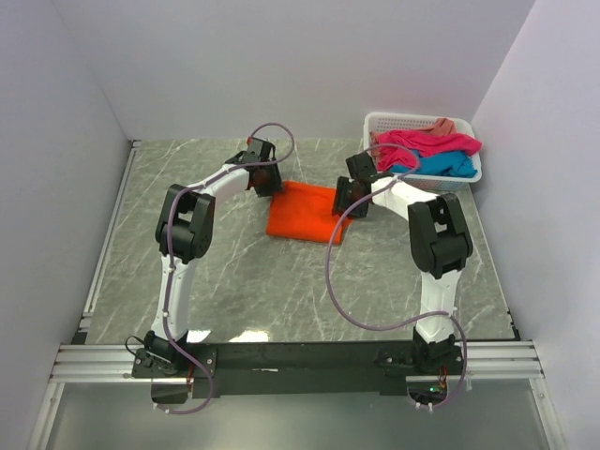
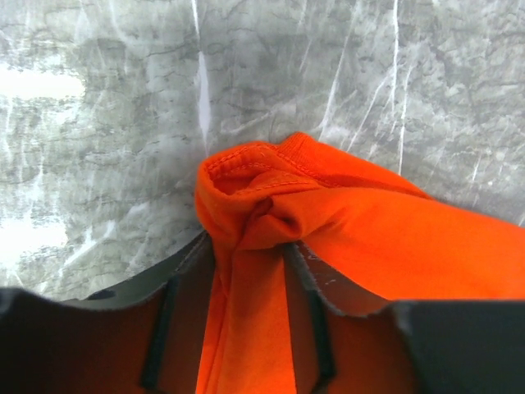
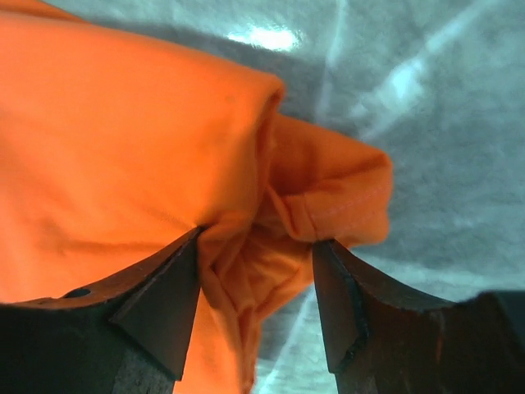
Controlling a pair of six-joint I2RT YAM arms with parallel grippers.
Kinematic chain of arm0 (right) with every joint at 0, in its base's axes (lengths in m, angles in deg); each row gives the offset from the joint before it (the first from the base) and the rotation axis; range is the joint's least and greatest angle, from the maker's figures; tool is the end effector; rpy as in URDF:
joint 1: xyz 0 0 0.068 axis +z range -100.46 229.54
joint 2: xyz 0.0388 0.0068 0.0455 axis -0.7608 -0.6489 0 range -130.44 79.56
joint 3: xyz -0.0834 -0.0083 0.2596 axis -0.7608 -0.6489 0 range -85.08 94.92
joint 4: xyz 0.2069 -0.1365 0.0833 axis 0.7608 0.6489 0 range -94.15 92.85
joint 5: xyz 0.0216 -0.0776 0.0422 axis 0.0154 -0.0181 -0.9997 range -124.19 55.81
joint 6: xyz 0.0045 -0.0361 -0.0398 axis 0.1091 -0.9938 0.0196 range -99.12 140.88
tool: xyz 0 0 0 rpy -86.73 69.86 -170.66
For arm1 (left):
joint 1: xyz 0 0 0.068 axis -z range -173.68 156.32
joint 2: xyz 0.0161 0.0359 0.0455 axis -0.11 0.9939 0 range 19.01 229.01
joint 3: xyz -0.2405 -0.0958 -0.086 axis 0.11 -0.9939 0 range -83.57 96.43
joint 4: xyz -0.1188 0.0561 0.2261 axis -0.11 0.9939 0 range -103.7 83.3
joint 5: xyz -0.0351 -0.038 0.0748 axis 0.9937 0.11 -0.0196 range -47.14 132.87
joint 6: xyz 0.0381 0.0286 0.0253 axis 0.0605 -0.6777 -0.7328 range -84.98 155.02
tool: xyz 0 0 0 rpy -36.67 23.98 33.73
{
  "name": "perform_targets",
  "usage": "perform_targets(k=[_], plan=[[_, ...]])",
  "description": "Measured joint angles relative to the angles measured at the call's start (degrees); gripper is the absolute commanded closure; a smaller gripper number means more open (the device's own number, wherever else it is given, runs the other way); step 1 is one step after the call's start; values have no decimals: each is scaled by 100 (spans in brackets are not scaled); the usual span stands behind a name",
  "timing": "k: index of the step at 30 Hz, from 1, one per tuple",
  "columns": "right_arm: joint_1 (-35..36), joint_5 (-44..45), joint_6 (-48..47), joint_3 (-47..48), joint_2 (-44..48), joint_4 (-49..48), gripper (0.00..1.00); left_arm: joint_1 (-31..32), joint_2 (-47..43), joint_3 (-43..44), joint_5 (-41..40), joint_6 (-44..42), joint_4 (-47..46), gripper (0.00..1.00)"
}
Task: Fold and stack the t-shirts
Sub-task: Fold the tshirt
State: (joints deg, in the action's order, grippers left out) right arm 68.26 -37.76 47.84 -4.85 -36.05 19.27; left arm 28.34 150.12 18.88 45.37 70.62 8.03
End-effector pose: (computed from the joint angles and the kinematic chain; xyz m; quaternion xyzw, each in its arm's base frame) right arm 0.4021 0.1386 0.1648 0.0608 0.9608 0.1320 0.2360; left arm 0.4696 -0.1916 0.1631 -0.1038 0.9349 -0.1812 0.2869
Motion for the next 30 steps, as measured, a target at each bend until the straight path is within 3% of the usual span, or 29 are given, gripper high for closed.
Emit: perform_targets(k=[3,4,6,16,21,30], plan=[[0,-201,0,133,-92,-26,66,0,9,-9,44,9,-7,63],[4,-284,0,175,-144,-50,91,0,11,-17,59,9,-13,64],[15,-470,7,227,-232,-136,100,-4,11,-57,76,17,-66,66],[205,-879,85,85,229,-592,100,-83,-7,-251,197,181,-350,81],[214,-1633,396,-396,708,-1473,100,-175,-81,-459,424,367,-581,99],[-118,-2402,815,-1115,372,-2271,97,-197,-219,-706,352,428,-748,99]])
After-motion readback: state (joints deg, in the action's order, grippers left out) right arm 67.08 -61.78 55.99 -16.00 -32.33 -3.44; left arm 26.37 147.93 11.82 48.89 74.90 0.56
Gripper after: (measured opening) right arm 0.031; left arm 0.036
